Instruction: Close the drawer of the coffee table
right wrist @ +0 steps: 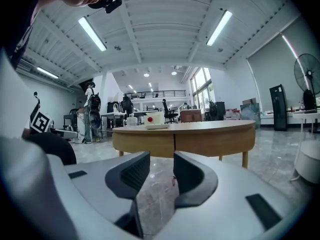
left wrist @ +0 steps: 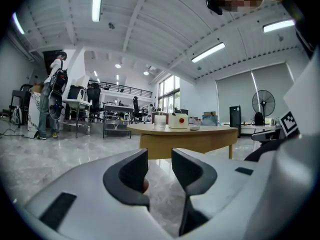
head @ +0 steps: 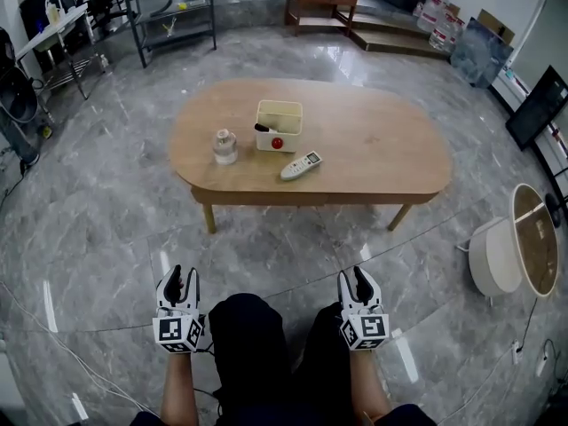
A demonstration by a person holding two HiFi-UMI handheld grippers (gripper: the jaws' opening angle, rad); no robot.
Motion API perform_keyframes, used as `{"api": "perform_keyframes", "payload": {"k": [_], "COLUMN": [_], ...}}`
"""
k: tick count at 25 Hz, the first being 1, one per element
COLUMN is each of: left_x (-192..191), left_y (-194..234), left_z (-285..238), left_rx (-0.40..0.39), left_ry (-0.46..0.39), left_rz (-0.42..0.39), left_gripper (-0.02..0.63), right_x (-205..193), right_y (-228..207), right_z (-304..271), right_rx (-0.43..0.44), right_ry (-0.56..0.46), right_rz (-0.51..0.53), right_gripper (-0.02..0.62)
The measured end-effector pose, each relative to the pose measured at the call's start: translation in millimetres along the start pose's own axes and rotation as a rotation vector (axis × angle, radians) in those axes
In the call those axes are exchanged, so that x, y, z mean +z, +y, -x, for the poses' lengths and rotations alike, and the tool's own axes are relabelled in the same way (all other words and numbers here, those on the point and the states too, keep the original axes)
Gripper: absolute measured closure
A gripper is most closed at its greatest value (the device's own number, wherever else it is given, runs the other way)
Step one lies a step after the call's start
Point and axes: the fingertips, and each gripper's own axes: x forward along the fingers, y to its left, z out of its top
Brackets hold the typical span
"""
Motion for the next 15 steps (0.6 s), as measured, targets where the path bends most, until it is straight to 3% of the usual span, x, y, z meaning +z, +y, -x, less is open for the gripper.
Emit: {"api": "perform_keyframes", "payload": {"k": [5, 9, 12, 15], "left_x": [2.8, 5.3, 4.2, 4.3], "left_y": [-1.6, -3.9, -3.4, -4.2], "left_z": [3.2, 3.7, 5.6, 6.4], "left_rx": [-0.001, -0.011, -0.009, -0.011], "left_ry": [-0.006, -0.015, -0.016, -0.016], "left_rz": [0.057, 0.042, 0.034, 0.036], "left_gripper": [0.453, 0.456, 0.539, 0.563], "right_x": [-0.8, -3.1, -4.5, -4.1], "right_y": [-2.8, 0.2, 4.0, 4.4], "right_z": [1.6, 2.6, 3.1, 2.9], "right_rx": [-0.023, -0.031, -0.024, -0.017], "right_ry": [0.003, 0.003, 0.008, 0.014], "right_rz": [0.013, 0.013, 0.017, 0.018], "right_gripper": [0.519, 0.557, 0.568, 0.568]}}
